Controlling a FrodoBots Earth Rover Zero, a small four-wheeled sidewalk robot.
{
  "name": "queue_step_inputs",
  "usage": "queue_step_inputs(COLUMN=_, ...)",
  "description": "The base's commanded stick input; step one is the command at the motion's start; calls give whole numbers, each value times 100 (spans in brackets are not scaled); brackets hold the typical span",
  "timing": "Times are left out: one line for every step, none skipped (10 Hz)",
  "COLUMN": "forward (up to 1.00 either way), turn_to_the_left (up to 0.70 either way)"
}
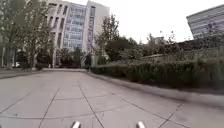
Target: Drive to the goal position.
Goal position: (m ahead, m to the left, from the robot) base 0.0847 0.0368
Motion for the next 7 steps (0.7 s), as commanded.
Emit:
queue_step_inputs(forward=60, turn_to_the_left=0)
queue_step_inputs(forward=60, turn_to_the_left=0)
queue_step_inputs(forward=60, turn_to_the_left=0)
queue_step_inputs(forward=60, turn_to_the_left=0)
queue_step_inputs(forward=60, turn_to_the_left=0)
queue_step_inputs(forward=60, turn_to_the_left=0)
queue_step_inputs(forward=60, turn_to_the_left=0)
